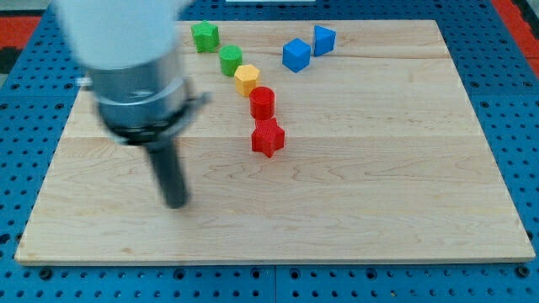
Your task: Place the yellow heart below the red star
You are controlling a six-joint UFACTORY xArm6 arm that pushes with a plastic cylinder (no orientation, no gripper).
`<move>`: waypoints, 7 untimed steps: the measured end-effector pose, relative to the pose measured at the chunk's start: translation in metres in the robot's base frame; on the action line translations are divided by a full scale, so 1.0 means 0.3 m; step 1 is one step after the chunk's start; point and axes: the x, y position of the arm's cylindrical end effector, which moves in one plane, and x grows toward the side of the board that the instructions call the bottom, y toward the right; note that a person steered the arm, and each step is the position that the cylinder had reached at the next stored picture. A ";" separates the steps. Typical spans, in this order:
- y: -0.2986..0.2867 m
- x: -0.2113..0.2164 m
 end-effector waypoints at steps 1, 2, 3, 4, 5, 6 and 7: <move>-0.302 -0.115; -0.335 -0.322; -0.205 -0.458; 0.035 -0.403; 0.230 -0.308; 0.255 -0.333; 0.084 -0.524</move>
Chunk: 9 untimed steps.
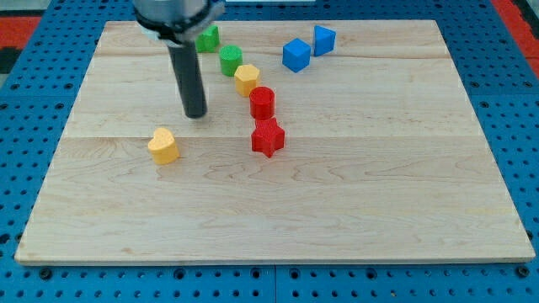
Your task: Place the yellow heart below the red star
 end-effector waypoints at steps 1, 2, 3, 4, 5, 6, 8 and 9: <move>-0.104 0.131; -0.037 0.291; 0.121 0.335; -0.204 0.281; -0.303 0.331; -0.115 0.472; 0.325 0.384; 0.274 0.398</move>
